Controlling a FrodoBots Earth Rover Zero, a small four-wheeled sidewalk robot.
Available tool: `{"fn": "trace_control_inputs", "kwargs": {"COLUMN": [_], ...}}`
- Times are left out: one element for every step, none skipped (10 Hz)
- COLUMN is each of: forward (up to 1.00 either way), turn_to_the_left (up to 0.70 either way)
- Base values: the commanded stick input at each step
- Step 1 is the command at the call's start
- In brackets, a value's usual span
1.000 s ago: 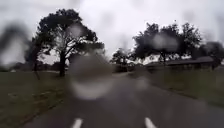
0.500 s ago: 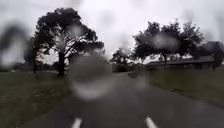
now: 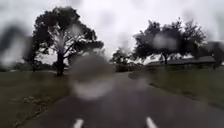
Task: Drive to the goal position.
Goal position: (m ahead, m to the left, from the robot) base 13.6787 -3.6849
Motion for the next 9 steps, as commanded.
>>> {"fn": "trace_control_inputs", "kwargs": {"forward": [0.7,0.7,0.7,0.7,0.7,0.7,0.7,0.7,0.7], "turn_to_the_left": [0.0,0.0,0.0,0.0,0.0,0.0,0.0,0.0,0.0]}}
